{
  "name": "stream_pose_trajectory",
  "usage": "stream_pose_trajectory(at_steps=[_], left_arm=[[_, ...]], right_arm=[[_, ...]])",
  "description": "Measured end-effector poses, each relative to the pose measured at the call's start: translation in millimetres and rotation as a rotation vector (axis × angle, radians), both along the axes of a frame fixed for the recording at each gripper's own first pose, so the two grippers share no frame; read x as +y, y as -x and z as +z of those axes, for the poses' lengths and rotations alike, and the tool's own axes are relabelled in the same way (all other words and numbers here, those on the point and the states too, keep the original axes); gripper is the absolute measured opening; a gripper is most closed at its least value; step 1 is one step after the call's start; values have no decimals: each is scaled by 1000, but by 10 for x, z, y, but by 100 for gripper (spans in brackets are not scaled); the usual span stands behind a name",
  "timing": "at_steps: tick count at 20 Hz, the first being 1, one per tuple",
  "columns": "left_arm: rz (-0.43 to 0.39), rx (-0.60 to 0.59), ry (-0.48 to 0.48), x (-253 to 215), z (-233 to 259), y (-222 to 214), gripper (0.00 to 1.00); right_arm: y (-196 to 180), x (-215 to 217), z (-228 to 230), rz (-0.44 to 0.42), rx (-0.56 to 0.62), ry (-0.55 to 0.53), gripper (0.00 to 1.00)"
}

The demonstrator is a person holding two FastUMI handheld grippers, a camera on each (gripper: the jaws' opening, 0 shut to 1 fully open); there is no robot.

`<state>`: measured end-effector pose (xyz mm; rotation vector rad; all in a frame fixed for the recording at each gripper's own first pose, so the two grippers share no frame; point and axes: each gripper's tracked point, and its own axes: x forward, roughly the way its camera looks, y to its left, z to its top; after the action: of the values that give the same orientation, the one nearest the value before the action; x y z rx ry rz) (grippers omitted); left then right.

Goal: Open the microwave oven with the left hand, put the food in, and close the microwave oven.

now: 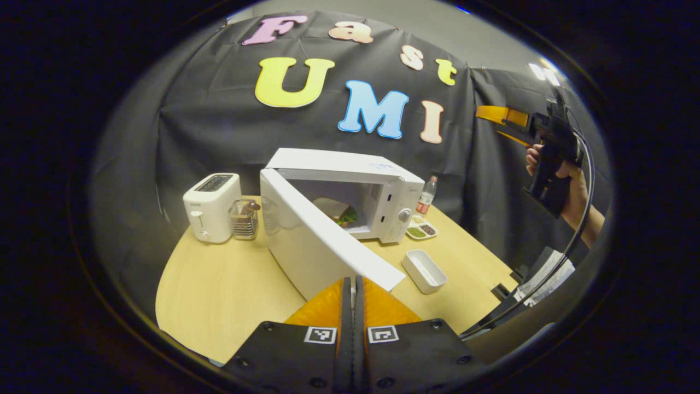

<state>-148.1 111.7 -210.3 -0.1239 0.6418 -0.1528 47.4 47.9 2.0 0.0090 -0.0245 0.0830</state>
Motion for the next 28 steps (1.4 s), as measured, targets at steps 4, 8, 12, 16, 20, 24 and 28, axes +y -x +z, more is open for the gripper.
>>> stream_pose_trajectory(at_steps=[4, 8, 12, 16, 20, 24, 28], left_arm=[[-41, -6, 12, -298, -66, -240, 7], [-82, -24, 30, -568, -148, -636, 7], [-112, -18, 69, -842, -267, -991, 7], [-151, -36, 75, -1093, -291, -1302, 7], [-182, -41, 72, -1252, -332, -1587, 7], [-199, -42, 57, -1309, -374, -1787, 7], [-166, -25, 45, -1295, -487, -1972, 7]], right_arm=[[-25, -113, 2, 6, 1, -8, 97], [-9, -293, -5, -10, 2, -8, 97], [-21, -446, -45, -26, 18, -7, 97], [-47, -598, -73, -48, 29, 7, 97], [-37, -793, -89, -78, 41, 3, 97], [-58, -982, -201, -87, 63, 9, 97], [-85, -1072, -248, -80, 68, 22, 97]])
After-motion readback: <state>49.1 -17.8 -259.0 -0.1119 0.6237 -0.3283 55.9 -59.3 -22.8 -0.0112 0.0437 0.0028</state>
